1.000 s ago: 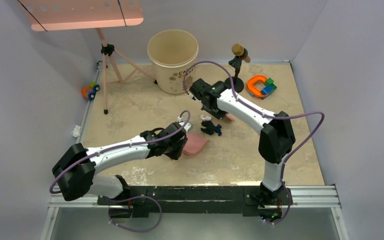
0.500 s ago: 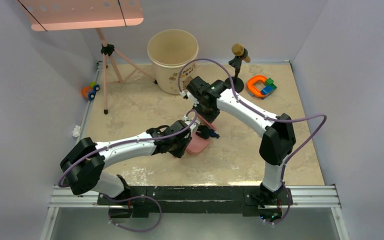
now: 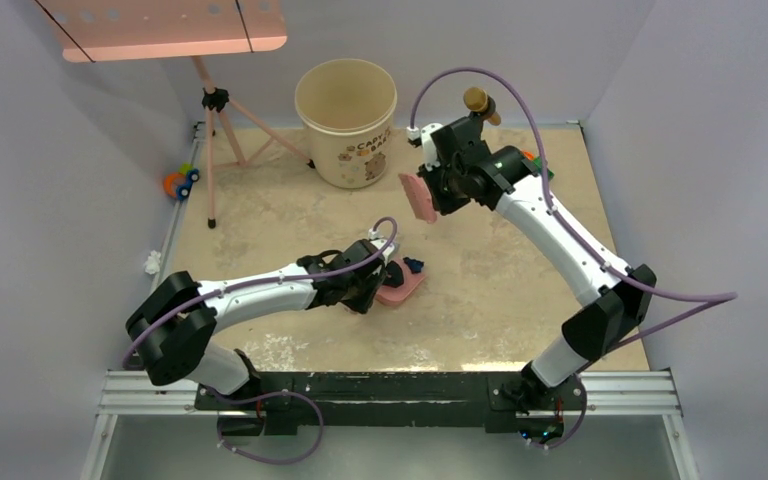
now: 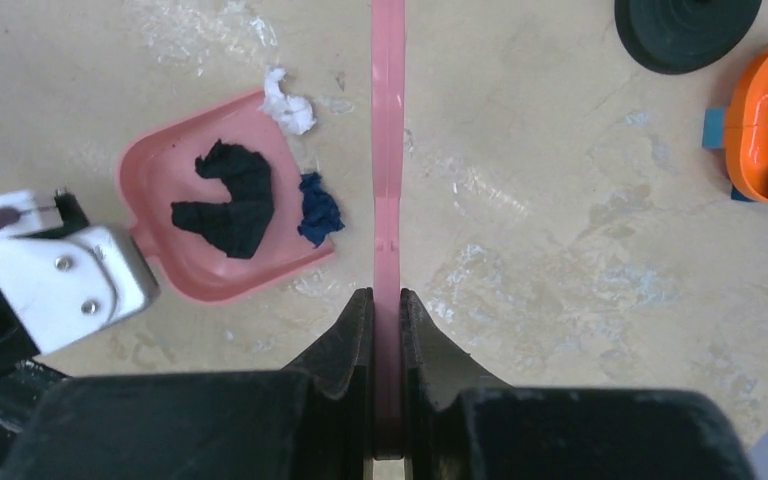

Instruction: Sweep away the paper scraps from the table

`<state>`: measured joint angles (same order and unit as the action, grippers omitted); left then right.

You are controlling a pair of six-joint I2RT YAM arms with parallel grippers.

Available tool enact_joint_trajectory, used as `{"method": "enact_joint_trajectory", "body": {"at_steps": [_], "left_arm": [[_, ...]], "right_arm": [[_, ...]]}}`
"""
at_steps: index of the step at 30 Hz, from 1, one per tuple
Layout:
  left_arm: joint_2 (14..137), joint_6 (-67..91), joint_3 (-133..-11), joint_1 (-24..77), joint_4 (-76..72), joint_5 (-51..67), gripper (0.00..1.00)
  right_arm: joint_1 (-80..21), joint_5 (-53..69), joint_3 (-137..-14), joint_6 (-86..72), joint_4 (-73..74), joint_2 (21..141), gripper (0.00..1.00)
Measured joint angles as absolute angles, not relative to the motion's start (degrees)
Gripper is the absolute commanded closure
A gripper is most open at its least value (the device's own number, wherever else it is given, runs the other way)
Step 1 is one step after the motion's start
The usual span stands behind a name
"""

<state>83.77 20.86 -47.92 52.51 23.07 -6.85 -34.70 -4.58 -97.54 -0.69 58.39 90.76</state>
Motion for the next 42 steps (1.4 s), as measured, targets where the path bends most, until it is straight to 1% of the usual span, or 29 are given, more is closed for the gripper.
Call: {"method": "enact_joint_trajectory", "body": {"at_steps": [6,12,16,19,26,31,34,36,38,42], "left_arm": [[83.66,23.07,-47.92,51.77,23.11,-6.83,1.00],[83.66,24.77,-47.92,50.94,23.35,-6.72,1.00],[83.68,25.02,-47.92,49.93,23.68,-6.68,1.00],[83.70,25.02,-47.92,49.63,23.70,-6.68,1.00],[84.38,24.91,-47.92,49.52,23.75,-6.72,1.00],[84.64,24.62,-47.92,49.52,23.73,-6.81,1.00],[84.64,24.29,-47.92,49.52,23.70,-6.87,1.00],[84.64,24.12,-47.92,49.52,23.68,-6.87,1.00],[84.64,23.33,-47.92,49.52,23.70,-6.98,1.00],[84.64,22.55,-47.92,49.52,23.70,-7.09,1.00]], "right_arm": [[-35.42,-8.45,-97.21,0.25,51.03,96.47,1.00],[-37.10,-11.05,-92.88,2.98,41.80,100.03,1.00],[-38.94,-10.11,-92.23,3.97,39.86,101.78,1.00],[-39.70,-6.17,-90.56,4.14,38.76,102.00,1.00],[-39.77,1.83,-83.05,4.03,39.48,99.85,1.00],[-38.68,7.40,-81.19,1.72,40.97,92.38,1.00],[-35.38,10.44,-81.19,-0.73,40.66,87.13,1.00],[-32.51,9.67,-81.19,-2.11,40.36,85.01,1.00],[-30.35,6.39,-81.17,-3.11,40.29,84.68,1.00],[-30.17,-2.33,-81.01,-4.14,42.06,88.05,1.00]]}}
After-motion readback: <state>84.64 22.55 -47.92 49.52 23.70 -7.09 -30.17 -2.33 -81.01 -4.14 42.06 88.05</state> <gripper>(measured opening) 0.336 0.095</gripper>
